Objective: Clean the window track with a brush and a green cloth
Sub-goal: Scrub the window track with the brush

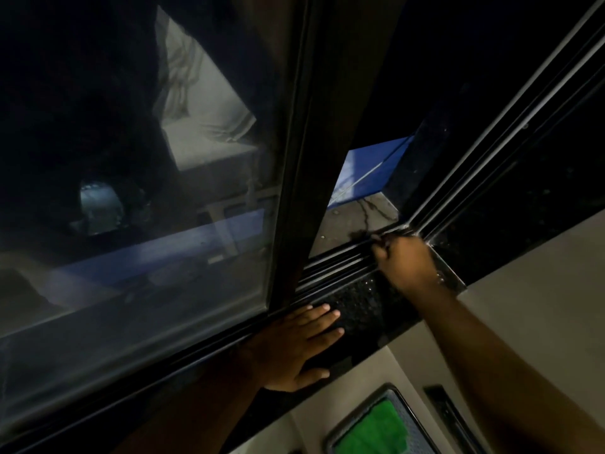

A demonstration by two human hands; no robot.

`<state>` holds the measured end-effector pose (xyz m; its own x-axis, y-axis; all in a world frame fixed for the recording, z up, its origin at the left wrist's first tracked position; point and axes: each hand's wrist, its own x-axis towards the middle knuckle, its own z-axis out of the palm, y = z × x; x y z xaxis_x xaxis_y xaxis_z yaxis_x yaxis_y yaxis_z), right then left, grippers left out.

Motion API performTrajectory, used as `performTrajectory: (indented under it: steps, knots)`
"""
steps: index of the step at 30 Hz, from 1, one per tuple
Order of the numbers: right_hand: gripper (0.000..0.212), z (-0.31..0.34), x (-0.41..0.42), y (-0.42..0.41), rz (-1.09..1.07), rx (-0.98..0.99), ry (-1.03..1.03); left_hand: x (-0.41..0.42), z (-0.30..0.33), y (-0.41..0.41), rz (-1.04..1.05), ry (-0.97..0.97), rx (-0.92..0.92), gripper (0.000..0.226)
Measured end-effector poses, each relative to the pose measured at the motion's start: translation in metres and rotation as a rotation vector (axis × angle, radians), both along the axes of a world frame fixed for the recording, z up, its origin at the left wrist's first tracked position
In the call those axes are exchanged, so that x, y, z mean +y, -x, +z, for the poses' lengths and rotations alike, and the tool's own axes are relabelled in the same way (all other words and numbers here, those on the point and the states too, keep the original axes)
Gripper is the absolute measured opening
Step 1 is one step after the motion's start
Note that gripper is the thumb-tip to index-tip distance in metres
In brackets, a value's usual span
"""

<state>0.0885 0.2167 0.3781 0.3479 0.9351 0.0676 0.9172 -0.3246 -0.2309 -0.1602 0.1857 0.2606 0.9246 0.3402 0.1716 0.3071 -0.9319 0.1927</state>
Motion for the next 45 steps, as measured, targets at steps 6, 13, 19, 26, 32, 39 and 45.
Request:
performTrajectory:
  steps: [6,13,19,26,32,39,45]
  knots:
    - [0.035,0.022,-0.053,0.045,-0.128,0.935,-0.430,-0.012,-0.004,-0.004,0.118,0.058,-0.136,0.060]
    - [0.020,0.007,-0.132,0.064,-0.013,0.567,-0.667,-0.034,0.098,-0.067,0.684,1.746,-0.615,0.044]
    - [0.047,-0.002,-0.161,0.102,0.008,0.536,-0.571,-0.030,0.132,-0.073,0.646,1.872,-0.669,0.025]
    - [0.017,0.014,-0.166,0.148,-0.426,1.311,-0.715,-0.016,0.141,-0.013,0.526,1.599,-0.391,0.020]
    - [0.022,-0.008,-0.150,0.219,-0.648,1.540,-0.543,-0.029,0.115,0.060,0.622,1.234,-0.342,0.022]
    - [0.011,-0.056,-0.147,0.256,-0.838,1.552,-0.254,-0.044,0.056,0.099,0.767,0.963,-0.199,0.025]
    - [0.017,-0.061,-0.142,0.253,-0.803,1.341,-0.122,-0.042,0.045,0.103,0.741,0.875,-0.188,0.022]
